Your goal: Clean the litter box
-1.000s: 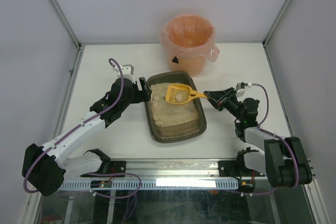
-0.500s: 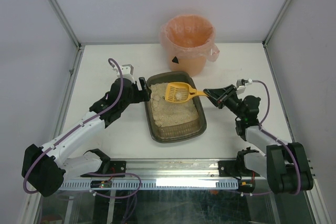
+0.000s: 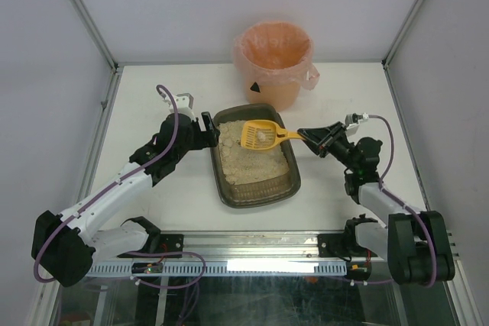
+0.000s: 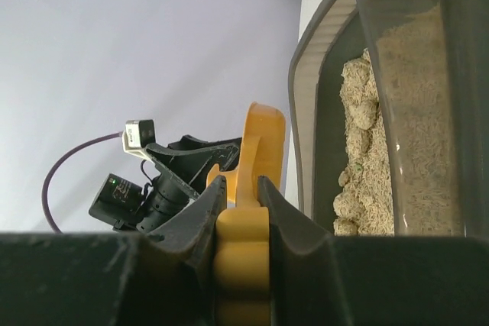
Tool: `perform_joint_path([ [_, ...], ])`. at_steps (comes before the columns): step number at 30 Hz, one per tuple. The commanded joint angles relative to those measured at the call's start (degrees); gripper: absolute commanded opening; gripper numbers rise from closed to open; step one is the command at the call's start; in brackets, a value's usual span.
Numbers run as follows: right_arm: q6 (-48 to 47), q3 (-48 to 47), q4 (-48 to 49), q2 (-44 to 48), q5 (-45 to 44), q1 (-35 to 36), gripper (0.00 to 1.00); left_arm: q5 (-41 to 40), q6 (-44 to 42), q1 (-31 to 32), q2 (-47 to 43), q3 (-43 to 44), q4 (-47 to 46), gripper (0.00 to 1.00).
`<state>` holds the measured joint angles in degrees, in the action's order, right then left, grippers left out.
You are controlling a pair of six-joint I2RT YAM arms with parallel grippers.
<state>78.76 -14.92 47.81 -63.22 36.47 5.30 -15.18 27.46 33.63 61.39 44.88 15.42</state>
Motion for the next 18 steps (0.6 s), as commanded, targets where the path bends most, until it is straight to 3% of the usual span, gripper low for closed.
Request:
perform_joint_path([
  [1, 0.2, -2.7, -0.5, 3.7, -0.1, -1.3, 0.00, -0.8, -0.1, -0.7, -1.7, 1.4, -1.5, 0.80],
  [3, -3.2, -6.0, -3.8, 3.3, 3.2, 0.0, 0.00, -1.1, 0.0, -0.7, -2.0, 1.4, -1.5, 0.80],
  [10, -0.7, -8.9, -6.9, 6.3, 2.3, -1.9, 0.00, -1.7, 0.1, -0.7, -2.0, 0.9, -1.7, 0.80],
  [18, -5.6, -27.8, -21.8, 4.7, -1.5, -2.5, 0.00, -1.8, 0.4, -0.8, -1.9, 0.7, -1.9, 0.80],
])
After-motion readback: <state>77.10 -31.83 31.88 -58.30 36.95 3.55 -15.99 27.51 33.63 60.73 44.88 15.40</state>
